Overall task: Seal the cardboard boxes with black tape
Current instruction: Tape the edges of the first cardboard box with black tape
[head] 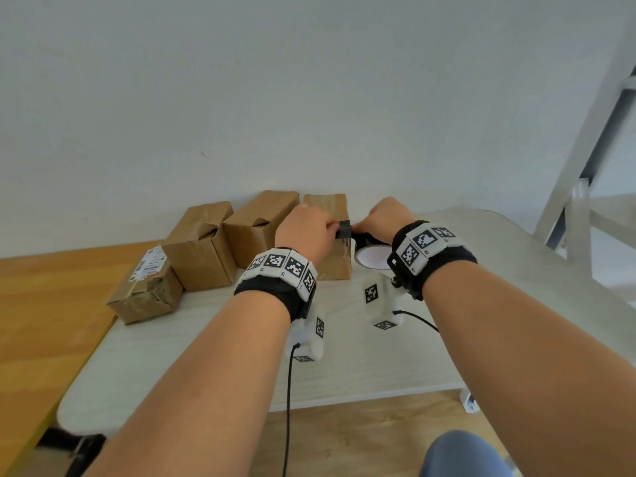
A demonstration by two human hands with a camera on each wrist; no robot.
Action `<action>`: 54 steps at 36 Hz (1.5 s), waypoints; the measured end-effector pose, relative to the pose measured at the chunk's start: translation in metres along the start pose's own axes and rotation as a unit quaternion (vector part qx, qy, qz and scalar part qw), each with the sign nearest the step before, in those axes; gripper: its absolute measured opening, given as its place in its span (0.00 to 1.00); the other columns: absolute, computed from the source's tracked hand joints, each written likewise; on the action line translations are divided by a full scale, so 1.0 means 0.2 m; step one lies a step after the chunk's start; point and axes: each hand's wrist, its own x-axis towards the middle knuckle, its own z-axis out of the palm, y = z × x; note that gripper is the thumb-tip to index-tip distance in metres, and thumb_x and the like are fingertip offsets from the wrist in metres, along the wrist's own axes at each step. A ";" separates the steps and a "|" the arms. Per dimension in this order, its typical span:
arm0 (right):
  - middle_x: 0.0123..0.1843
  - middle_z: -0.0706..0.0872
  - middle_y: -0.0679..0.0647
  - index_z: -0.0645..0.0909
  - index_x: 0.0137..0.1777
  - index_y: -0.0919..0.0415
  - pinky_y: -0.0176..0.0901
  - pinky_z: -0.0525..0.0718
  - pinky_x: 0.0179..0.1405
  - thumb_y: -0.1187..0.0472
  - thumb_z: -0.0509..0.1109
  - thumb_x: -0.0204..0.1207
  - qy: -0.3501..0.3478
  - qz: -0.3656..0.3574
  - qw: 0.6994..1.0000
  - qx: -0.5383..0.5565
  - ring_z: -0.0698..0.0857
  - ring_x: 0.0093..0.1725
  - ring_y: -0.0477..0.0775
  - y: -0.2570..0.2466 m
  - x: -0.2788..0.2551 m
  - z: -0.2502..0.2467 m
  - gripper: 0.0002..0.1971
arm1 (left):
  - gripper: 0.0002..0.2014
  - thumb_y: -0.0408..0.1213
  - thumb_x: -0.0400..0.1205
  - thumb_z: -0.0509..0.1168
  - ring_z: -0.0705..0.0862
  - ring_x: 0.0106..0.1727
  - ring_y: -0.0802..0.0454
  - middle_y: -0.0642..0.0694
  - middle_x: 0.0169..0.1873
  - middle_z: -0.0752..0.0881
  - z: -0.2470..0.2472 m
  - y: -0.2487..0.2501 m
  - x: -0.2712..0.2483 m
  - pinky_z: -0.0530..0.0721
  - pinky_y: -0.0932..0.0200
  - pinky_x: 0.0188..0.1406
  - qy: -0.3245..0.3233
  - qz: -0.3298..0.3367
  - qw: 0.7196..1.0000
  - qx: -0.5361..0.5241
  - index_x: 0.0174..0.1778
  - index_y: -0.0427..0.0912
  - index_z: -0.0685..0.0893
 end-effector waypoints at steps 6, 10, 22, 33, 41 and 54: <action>0.24 0.72 0.52 0.69 0.27 0.62 0.40 0.66 0.22 0.50 0.77 0.70 -0.027 -0.006 0.999 0.019 0.71 0.24 0.51 0.03 -0.01 0.00 0.23 | 0.16 0.39 0.86 0.54 0.76 0.46 0.46 0.48 0.36 0.82 -0.03 0.00 -0.01 0.69 0.56 0.39 0.005 0.045 0.999 0.029 0.42 0.46 0.87; 0.24 0.70 0.52 0.70 0.27 0.62 0.39 0.66 0.23 0.48 0.78 0.69 -0.029 -0.009 0.999 0.035 0.69 0.24 0.51 0.04 -0.02 0.01 0.24 | 0.16 0.39 0.85 0.54 0.78 0.51 0.46 0.48 0.46 0.88 -0.02 -0.01 0.01 0.80 0.49 0.50 -0.021 0.042 0.999 0.010 0.48 0.48 0.89; 0.31 0.76 0.50 0.73 0.33 0.57 0.38 0.70 0.24 0.52 0.72 0.73 -0.047 0.047 0.998 0.020 0.74 0.28 0.47 0.05 -0.04 -0.02 0.14 | 0.16 0.39 0.86 0.53 0.74 0.57 0.48 0.47 0.51 0.88 -0.02 0.00 0.00 0.80 0.45 0.56 -0.035 0.020 0.999 -0.003 0.55 0.48 0.88; 0.27 0.74 0.52 0.71 0.31 0.60 0.38 0.66 0.21 0.60 0.69 0.74 -0.038 0.028 0.998 -0.038 0.72 0.25 0.49 -0.01 -0.01 0.01 0.13 | 0.16 0.38 0.86 0.54 0.75 0.58 0.47 0.44 0.49 0.88 -0.02 0.00 0.00 0.79 0.47 0.56 -0.033 0.017 0.999 0.005 0.56 0.48 0.88; 0.26 0.74 0.51 0.71 0.29 0.60 0.38 0.65 0.20 0.58 0.69 0.74 -0.052 0.015 0.996 -0.074 0.72 0.23 0.48 -0.02 -0.01 0.02 0.15 | 0.16 0.38 0.86 0.53 0.74 0.58 0.48 0.46 0.50 0.88 0.00 -0.01 0.01 0.79 0.48 0.56 -0.036 0.017 0.999 0.008 0.58 0.50 0.87; 0.40 0.80 0.58 0.77 0.42 0.66 0.44 0.72 0.43 0.58 0.59 0.84 0.046 -0.032 0.995 0.086 0.79 0.44 0.58 0.13 -0.05 -0.05 0.13 | 0.15 0.37 0.82 0.50 0.72 0.40 0.49 0.46 0.40 0.85 0.07 0.04 0.00 0.80 0.48 0.52 -0.007 -0.019 1.000 -0.011 0.34 0.52 0.80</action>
